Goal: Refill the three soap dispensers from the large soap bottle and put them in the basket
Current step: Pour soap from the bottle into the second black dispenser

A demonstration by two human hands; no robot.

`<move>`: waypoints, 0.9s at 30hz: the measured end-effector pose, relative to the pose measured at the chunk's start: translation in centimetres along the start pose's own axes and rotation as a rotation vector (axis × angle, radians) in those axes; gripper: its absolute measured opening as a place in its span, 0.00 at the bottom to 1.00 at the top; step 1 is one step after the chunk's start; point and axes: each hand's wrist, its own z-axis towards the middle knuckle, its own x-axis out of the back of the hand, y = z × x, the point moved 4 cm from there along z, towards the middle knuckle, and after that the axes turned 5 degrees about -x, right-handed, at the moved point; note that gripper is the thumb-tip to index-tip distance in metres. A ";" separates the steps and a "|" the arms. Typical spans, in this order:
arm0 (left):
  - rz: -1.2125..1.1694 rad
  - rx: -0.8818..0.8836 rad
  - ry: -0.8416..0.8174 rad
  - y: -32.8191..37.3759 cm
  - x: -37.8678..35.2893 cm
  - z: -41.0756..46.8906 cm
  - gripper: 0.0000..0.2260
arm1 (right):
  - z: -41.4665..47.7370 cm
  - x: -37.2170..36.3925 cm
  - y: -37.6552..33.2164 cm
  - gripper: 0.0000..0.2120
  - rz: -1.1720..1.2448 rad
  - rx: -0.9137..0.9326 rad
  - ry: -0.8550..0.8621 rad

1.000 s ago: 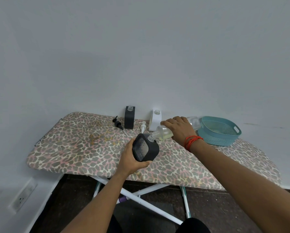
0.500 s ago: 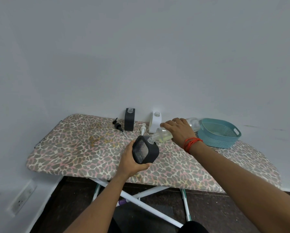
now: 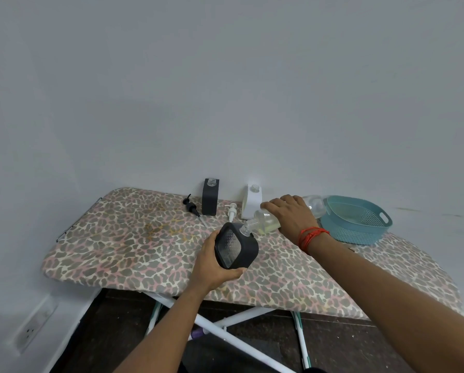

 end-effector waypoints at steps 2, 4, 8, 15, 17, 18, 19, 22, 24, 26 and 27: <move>-0.005 -0.012 0.001 0.1 0.0 0.0 0.55 | 0.1 -0.1 0.0 0.33 -0.001 -0.006 0.008; -0.007 -0.020 0.009 0.1 0.0 0.1 0.55 | 0.2 -0.2 0.0 0.33 0.000 -0.007 0.015; -0.002 -0.016 0.011 0.0 0.1 0.0 0.56 | 0.2 -0.1 -0.1 0.33 0.004 -0.004 0.029; -0.008 -0.021 0.008 0.1 0.2 0.0 0.55 | 0.2 0.3 -0.3 0.32 -0.003 0.009 0.027; -0.005 -0.017 0.010 0.2 0.2 0.0 0.55 | 0.1 0.4 -0.3 0.32 -0.005 0.012 0.029; -0.004 -0.013 0.010 0.2 0.2 0.0 0.55 | 0.2 0.5 -0.3 0.32 -0.006 0.014 0.029; -0.003 -0.007 0.009 0.2 0.1 0.0 0.56 | 0.2 0.5 -0.4 0.32 -0.008 0.016 0.027; 0.006 -0.005 0.010 0.2 0.1 0.0 0.56 | 0.1 0.6 -0.4 0.32 -0.012 0.017 0.034; 0.012 -0.008 0.011 0.0 0.1 0.0 0.57 | 0.1 0.5 -0.4 0.31 -0.012 0.016 0.039; 0.019 -0.012 0.015 -0.1 0.1 0.1 0.56 | 0.1 0.5 -0.5 0.31 -0.012 0.017 0.045; 0.023 -0.017 0.018 -0.2 0.1 0.1 0.56 | 0.1 0.5 -0.5 0.31 -0.009 0.017 0.045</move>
